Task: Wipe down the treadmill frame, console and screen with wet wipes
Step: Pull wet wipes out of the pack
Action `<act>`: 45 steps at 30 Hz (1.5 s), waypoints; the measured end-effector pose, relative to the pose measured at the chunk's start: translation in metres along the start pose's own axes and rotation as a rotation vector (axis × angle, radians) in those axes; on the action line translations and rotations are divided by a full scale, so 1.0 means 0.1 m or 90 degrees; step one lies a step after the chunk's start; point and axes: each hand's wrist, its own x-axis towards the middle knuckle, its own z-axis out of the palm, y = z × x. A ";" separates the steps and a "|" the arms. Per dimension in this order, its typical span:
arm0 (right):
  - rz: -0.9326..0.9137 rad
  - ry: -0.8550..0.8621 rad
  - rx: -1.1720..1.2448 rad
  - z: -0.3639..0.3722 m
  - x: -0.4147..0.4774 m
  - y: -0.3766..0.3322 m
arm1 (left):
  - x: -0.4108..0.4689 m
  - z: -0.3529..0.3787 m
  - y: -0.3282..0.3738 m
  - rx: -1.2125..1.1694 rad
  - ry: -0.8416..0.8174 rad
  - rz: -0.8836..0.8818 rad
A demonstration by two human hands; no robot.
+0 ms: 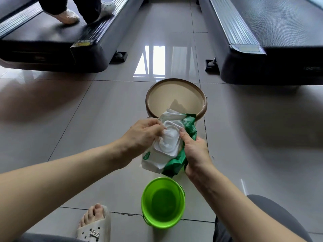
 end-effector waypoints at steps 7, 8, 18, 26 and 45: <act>-0.093 -0.041 -0.112 0.00 -0.02 0.03 | 0.10 -0.07 -0.04 0.069 0.035 -0.020; -0.106 -0.043 -0.125 0.00 -0.02 0.04 | 0.10 -0.08 -0.05 0.107 0.032 -0.028; -0.093 -0.068 -0.139 -0.02 -0.02 0.07 | 0.13 -0.18 0.02 -0.004 -0.015 0.013; 0.130 -0.071 0.000 -0.02 0.07 0.00 | 0.10 -0.12 0.02 0.063 0.037 0.258; -0.080 -0.185 -0.266 -0.09 -0.01 0.08 | 0.26 -0.31 0.18 -0.065 0.209 0.130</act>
